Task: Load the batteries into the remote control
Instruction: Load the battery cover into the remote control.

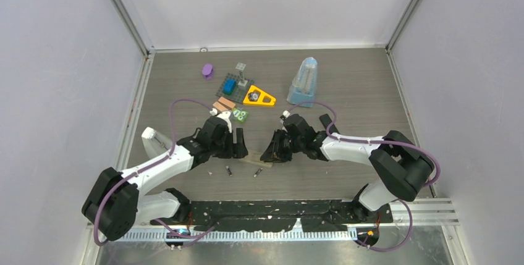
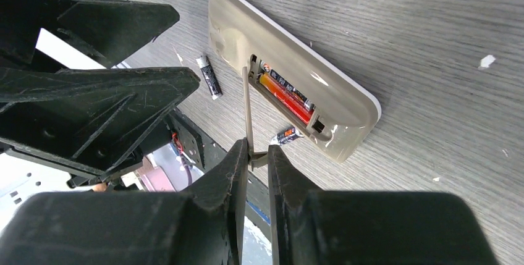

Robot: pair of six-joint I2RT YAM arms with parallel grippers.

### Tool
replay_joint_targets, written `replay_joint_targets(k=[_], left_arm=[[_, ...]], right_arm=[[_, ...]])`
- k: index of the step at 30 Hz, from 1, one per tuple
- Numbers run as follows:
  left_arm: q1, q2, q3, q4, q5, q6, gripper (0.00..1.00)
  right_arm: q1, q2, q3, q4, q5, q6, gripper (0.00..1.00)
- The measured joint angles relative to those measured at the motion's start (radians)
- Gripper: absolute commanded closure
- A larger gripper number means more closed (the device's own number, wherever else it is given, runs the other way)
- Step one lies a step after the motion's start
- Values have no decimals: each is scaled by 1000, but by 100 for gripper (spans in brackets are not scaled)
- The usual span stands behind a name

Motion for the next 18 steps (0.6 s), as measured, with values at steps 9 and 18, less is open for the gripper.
replay_joint_targets(k=[9, 18], left_arm=[[0, 44, 0, 3, -3, -5, 29], [0, 57, 0, 3, -3, -5, 30]], right_arm=[[-2, 0, -20, 32, 0, 35, 95], [-7, 0, -38, 44, 0, 52, 95]])
